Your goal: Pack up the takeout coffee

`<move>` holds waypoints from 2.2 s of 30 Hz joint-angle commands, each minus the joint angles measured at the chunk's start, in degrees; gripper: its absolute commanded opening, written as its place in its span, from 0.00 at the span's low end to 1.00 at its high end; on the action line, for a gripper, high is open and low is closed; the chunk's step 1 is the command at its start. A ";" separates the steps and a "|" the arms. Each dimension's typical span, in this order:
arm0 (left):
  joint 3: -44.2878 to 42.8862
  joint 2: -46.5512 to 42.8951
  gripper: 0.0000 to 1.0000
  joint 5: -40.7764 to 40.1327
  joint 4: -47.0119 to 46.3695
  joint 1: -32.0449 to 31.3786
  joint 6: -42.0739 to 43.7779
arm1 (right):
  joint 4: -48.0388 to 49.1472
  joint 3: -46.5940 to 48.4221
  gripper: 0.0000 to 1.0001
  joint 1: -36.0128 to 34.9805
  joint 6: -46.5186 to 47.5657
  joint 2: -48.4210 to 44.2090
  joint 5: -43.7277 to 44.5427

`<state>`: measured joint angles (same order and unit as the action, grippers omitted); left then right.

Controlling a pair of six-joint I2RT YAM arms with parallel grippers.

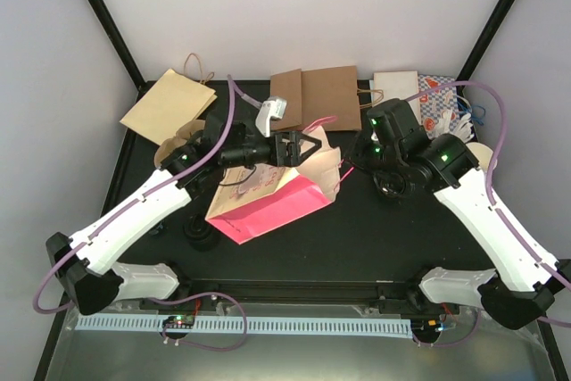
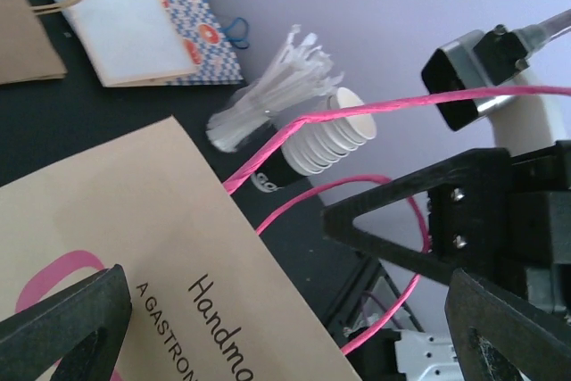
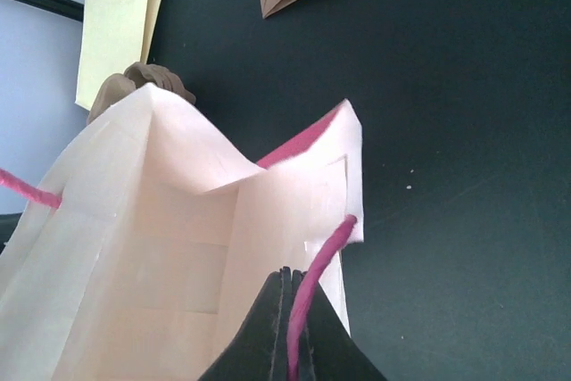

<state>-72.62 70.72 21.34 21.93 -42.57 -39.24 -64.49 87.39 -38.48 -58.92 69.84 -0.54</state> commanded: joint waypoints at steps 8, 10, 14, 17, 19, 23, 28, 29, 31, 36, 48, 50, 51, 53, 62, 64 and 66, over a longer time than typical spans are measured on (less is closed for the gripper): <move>-10.83 5.49 0.99 6.03 -1.30 0.49 -1.93 | -2.21 0.24 0.01 0.29 3.45 -0.57 7.45; -13.19 6.38 0.99 5.24 0.77 0.50 -1.47 | -2.64 0.30 0.01 0.30 3.80 -0.73 8.58; -14.02 7.09 0.95 3.22 -0.50 0.55 -0.74 | -2.53 1.13 0.01 0.28 4.88 -0.69 8.36; -8.08 6.34 0.52 4.31 -9.10 0.55 -1.85 | -2.44 2.10 0.01 0.25 5.46 -0.83 8.70; -7.92 7.10 0.44 4.41 -9.12 0.55 -1.65 | -2.75 2.98 0.01 0.31 6.04 -0.70 9.30; -9.37 8.47 0.57 4.40 -4.75 0.46 0.73 | -4.02 4.71 0.01 0.31 7.20 -0.76 11.83; -6.35 6.79 0.41 2.51 -5.35 0.47 1.50 | -5.17 6.96 0.01 0.29 9.33 -0.47 15.09; -5.75 6.48 0.46 2.37 -5.95 0.52 1.39 | -5.35 7.50 0.01 0.27 9.86 -0.35 15.54; -5.26 6.11 0.51 2.54 -6.63 0.49 1.30 | -5.42 8.56 0.01 0.25 11.37 -0.03 15.98; -6.03 3.99 0.66 0.74 -4.84 0.55 3.10 | -4.07 10.95 0.01 0.27 14.26 0.12 17.89; -4.40 -3.67 0.86 3.35 2.05 6.48 0.89 | 3.23 10.85 0.01 0.26 15.38 1.48 16.93; -3.58 -5.35 0.91 3.30 2.88 7.99 1.15 | 4.70 11.15 0.01 0.32 16.11 1.88 16.71; -3.31 -6.24 0.92 3.50 3.34 8.97 1.28 | 5.46 11.40 0.01 0.37 16.27 2.04 16.64; -3.12 -7.54 0.92 4.23 4.28 10.82 1.85 | 6.92 11.80 0.01 0.36 16.53 2.22 16.22; -3.94 -11.49 0.99 2.68 12.70 16.40 7.86 | 11.44 12.31 0.01 0.55 16.71 2.32 12.91; -3.83 -12.39 0.99 1.44 14.60 17.34 8.82 | 11.98 11.72 0.01 0.87 16.54 2.13 12.76; -3.77 -13.05 0.99 -0.19 16.48 18.13 9.79 | 12.56 10.30 0.01 1.76 16.03 1.59 11.91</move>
<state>-75.83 59.59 23.97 32.77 -26.13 -32.88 -55.16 97.95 -38.15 -42.52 72.18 12.60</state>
